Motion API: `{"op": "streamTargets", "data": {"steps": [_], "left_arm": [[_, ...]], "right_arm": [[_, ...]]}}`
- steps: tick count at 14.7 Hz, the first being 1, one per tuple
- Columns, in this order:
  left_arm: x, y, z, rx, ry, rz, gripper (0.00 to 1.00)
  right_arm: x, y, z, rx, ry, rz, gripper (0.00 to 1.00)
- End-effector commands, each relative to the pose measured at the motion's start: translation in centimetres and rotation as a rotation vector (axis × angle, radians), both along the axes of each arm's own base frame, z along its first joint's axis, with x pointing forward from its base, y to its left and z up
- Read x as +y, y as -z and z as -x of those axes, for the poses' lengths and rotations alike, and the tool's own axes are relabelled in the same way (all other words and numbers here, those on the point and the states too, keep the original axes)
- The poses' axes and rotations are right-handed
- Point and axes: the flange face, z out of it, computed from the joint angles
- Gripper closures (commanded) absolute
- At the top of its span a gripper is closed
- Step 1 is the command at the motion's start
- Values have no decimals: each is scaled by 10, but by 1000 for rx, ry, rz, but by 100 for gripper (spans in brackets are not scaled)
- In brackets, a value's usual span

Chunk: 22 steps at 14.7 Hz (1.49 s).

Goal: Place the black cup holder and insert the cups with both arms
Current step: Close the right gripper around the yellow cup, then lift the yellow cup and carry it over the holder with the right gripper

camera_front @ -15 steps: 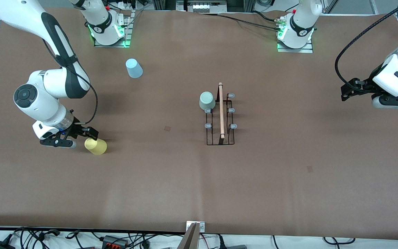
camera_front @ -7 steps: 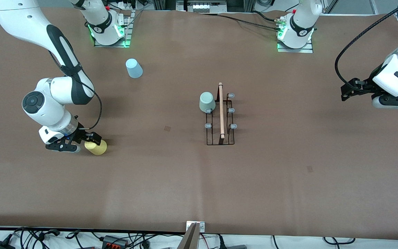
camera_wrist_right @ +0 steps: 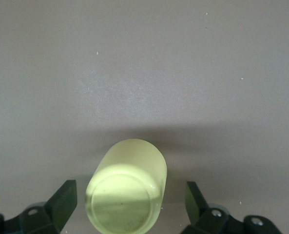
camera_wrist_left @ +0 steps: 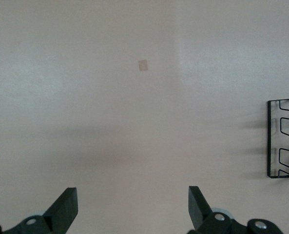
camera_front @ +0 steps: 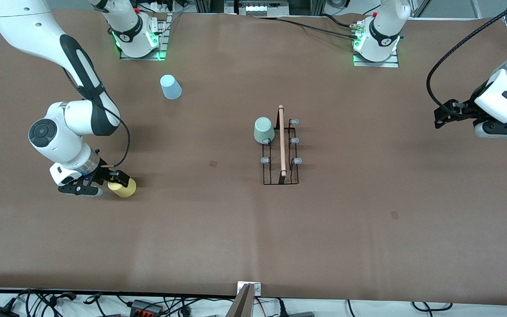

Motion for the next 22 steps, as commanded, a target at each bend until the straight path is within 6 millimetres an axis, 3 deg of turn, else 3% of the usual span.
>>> {"op": "streamTargets", "data": {"steps": [1,3,4,7,9,12,17,19,22], "left_arm": [[1,0,4,4,18,18,0],[1,0,4,4,18,18,0],[3,0,4,4,15,18,0],[3,0,4,4,15,18,0],[3,0,4,4,15,18,0],[3,0,4,4,15,18,0],[3,0,4,5,15,19,0],[3,0,4,5,15,19,0],[3,0,4,5,15,19,0]], "right_arm": [[-1,3,-3,-4,-26,12,8],[0,5,-2,2,-29,12,20],[0,6,-2,5,-30,13,36],[1,4,-4,-2,-53,16,71],[4,-5,-9,-17,-61,15,79],[21,-32,-18,-3,-84,17,79],[110,-123,-28,89,-95,19,79],[152,-144,-22,105,-45,14,79],[235,-156,0,96,38,-8,79]]}}
